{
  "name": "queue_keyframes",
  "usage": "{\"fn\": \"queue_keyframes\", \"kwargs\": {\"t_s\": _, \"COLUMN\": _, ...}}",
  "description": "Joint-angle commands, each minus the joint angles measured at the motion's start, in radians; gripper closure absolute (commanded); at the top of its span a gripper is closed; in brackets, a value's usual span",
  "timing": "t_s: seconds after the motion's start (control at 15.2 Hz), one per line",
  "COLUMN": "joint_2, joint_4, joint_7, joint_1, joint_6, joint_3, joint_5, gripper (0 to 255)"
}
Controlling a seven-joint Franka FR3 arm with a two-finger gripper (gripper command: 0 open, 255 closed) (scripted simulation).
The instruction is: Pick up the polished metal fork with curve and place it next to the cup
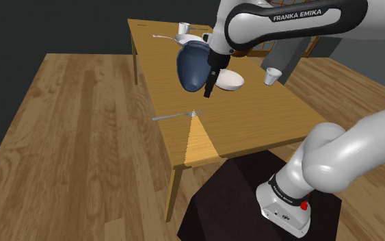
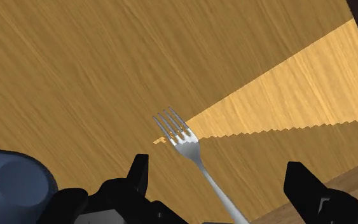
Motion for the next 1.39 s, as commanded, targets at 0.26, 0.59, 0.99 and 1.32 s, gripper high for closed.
{"fn": "queue_keyframes", "kwargs": {"t_s": 0.26, "joint_2": 0.201, "joint_4": 0.022, "joint_7": -0.191, "joint_1": 0.042, "joint_6": 0.148, "joint_3": -0.001, "joint_5": -0.041, "gripper": 0}}
{"fn": "queue_keyframes", "kwargs": {"t_s": 0.59, "joint_2": 0.326, "joint_4": 0.042, "joint_7": -0.283, "joint_1": 0.061, "joint_6": 0.237, "joint_3": 0.009, "joint_5": -0.068, "gripper": 0}}
{"fn": "queue_keyframes", "kwargs": {"t_s": 0.99, "joint_2": 0.379, "joint_4": 0.004, "joint_7": -0.282, "joint_1": 0.058, "joint_6": 0.328, "joint_3": 0.006, "joint_5": -0.07, "gripper": 0}}
{"fn": "queue_keyframes", "kwargs": {"t_s": 1.32, "joint_2": 0.379, "joint_4": 0.004, "joint_7": -0.282, "joint_1": 0.058, "joint_6": 0.328, "joint_3": 0.006, "joint_5": -0.07, "gripper": 0}}
